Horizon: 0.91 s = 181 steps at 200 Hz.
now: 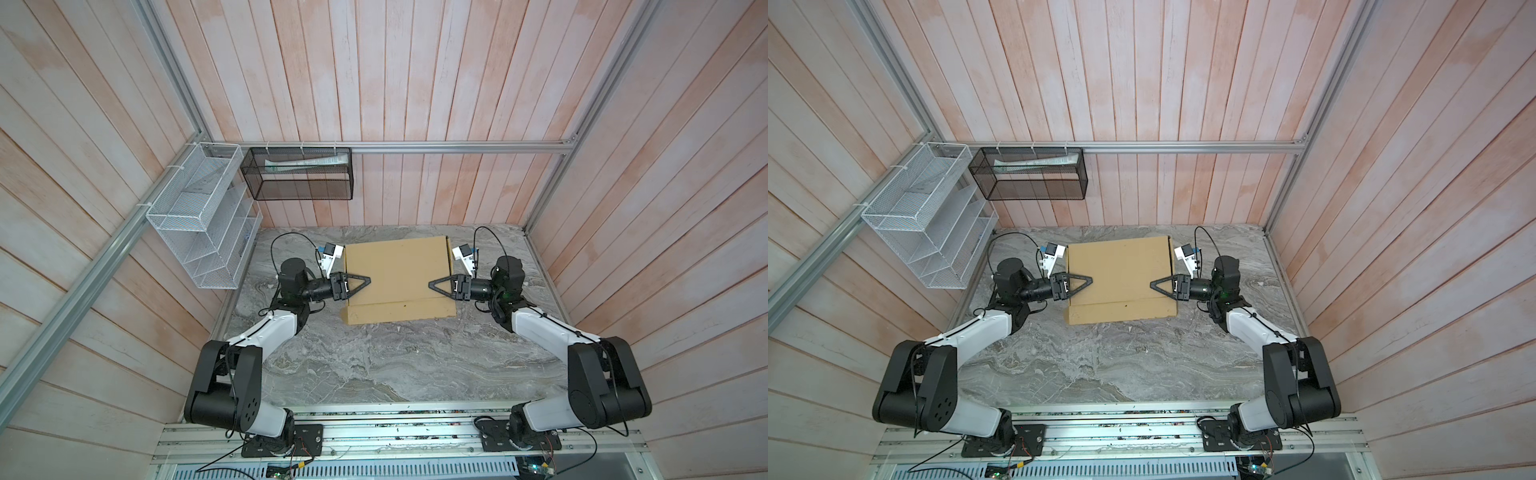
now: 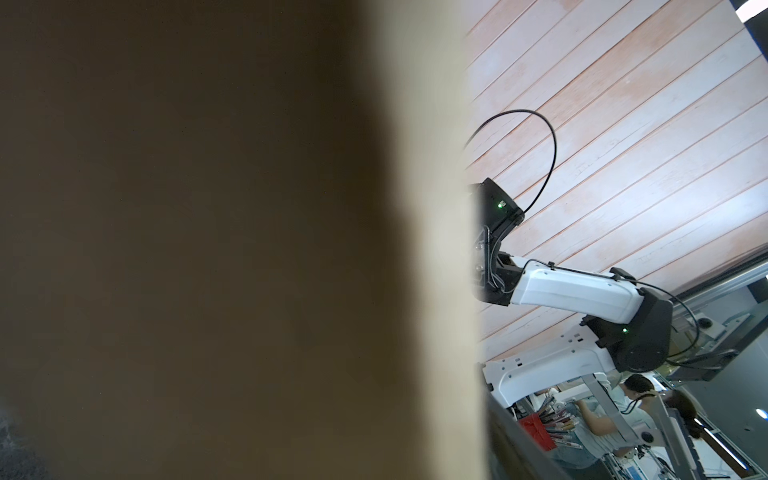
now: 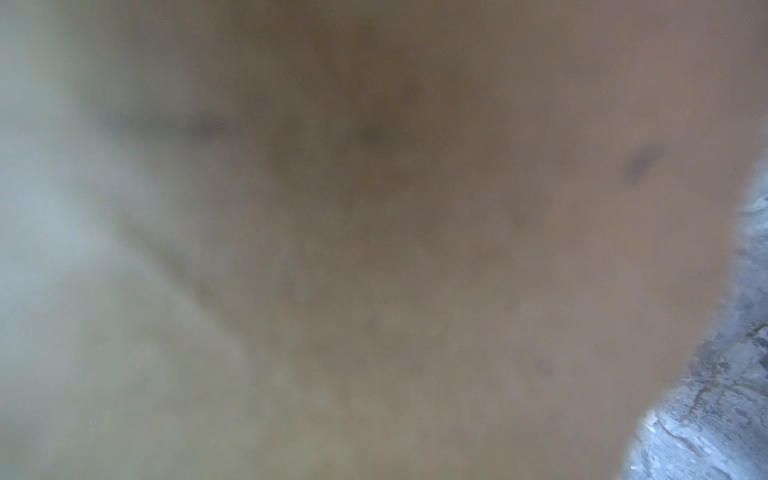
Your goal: Fold the paper box
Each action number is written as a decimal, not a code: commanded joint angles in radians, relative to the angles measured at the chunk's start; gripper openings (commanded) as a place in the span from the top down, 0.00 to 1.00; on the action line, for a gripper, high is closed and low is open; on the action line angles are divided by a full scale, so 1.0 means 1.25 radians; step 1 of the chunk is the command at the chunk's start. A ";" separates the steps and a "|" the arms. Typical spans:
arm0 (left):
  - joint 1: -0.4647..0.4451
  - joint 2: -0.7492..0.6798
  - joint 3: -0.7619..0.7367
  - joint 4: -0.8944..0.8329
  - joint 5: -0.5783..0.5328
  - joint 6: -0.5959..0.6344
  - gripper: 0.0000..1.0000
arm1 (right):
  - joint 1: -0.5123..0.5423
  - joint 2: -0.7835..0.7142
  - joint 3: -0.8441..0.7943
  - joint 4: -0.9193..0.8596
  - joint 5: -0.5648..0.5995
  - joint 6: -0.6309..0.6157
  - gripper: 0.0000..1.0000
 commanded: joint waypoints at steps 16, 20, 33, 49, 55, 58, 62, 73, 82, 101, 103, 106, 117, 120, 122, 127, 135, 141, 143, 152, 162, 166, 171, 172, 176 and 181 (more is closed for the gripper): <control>-0.034 -0.044 -0.004 0.037 0.076 0.003 0.35 | 0.000 0.027 0.037 -0.002 0.004 -0.017 0.61; -0.035 -0.045 -0.006 0.041 0.074 0.000 0.35 | -0.001 0.030 0.040 -0.001 0.004 -0.016 0.61; -0.036 -0.049 -0.008 0.048 0.074 -0.006 0.35 | -0.001 0.038 0.050 0.003 0.003 -0.014 0.61; -0.036 -0.054 -0.009 0.048 0.073 -0.007 0.38 | -0.001 0.047 0.058 0.006 0.001 -0.010 0.61; -0.037 -0.054 -0.010 0.048 0.072 -0.009 0.38 | -0.001 0.049 0.061 0.008 0.001 -0.009 0.61; -0.037 -0.054 -0.008 0.047 0.072 -0.009 0.38 | -0.001 0.051 0.062 0.008 0.001 -0.009 0.61; -0.036 -0.054 -0.008 0.046 0.072 -0.009 0.39 | -0.001 0.052 0.063 0.007 0.002 -0.009 0.61; -0.037 -0.053 -0.006 0.047 0.072 -0.013 0.39 | -0.001 0.055 0.067 0.008 0.004 -0.008 0.61; -0.037 -0.053 -0.006 0.055 0.071 -0.020 0.38 | -0.001 0.056 0.068 0.009 0.007 -0.006 0.61; -0.038 -0.052 -0.009 0.090 0.066 -0.046 0.35 | -0.001 0.055 0.068 0.010 0.012 -0.003 0.61; -0.037 -0.052 -0.010 0.093 0.066 -0.049 0.35 | -0.001 0.056 0.068 0.010 0.012 -0.003 0.61; -0.039 -0.052 -0.011 0.099 0.065 -0.053 0.34 | 0.000 0.055 0.068 0.011 0.013 -0.003 0.61; -0.040 -0.051 -0.011 0.115 0.061 -0.068 0.33 | 0.001 0.053 0.068 0.011 0.018 -0.003 0.61; -0.040 -0.050 -0.011 0.119 0.060 -0.070 0.33 | 0.001 0.052 0.067 0.011 0.019 -0.003 0.61; -0.040 -0.049 -0.011 0.121 0.060 -0.073 0.32 | 0.003 0.052 0.067 0.011 0.020 -0.003 0.61; -0.041 -0.049 -0.009 0.128 0.060 -0.078 0.32 | 0.004 0.052 0.067 0.009 0.022 -0.004 0.61; -0.042 -0.048 -0.010 0.136 0.058 -0.085 0.30 | 0.006 0.052 0.067 0.011 0.026 -0.005 0.61; -0.044 -0.047 -0.009 0.141 0.057 -0.089 0.29 | 0.009 0.053 0.067 0.010 0.028 -0.005 0.61; -0.045 -0.047 -0.009 0.142 0.057 -0.090 0.29 | 0.010 0.054 0.067 0.010 0.029 -0.004 0.61; -0.048 -0.046 -0.007 0.145 0.056 -0.093 0.28 | 0.013 0.057 0.069 0.011 0.031 -0.004 0.61; -0.052 -0.044 -0.005 0.144 0.054 -0.093 0.27 | 0.019 0.063 0.071 0.014 0.032 -0.002 0.61; -0.053 -0.044 -0.005 0.145 0.054 -0.093 0.27 | 0.021 0.065 0.071 0.015 0.033 -0.001 0.61; -0.055 -0.044 -0.003 0.145 0.053 -0.094 0.27 | 0.023 0.066 0.073 0.017 0.034 -0.001 0.61; -0.055 -0.043 -0.003 0.144 0.052 -0.095 0.27 | 0.023 0.067 0.072 0.018 0.034 0.000 0.61; -0.056 -0.043 -0.003 0.145 0.052 -0.096 0.27 | 0.024 0.069 0.073 0.019 0.035 0.001 0.61; -0.057 -0.043 -0.003 0.148 0.052 -0.098 0.27 | 0.027 0.070 0.074 0.022 0.036 0.002 0.61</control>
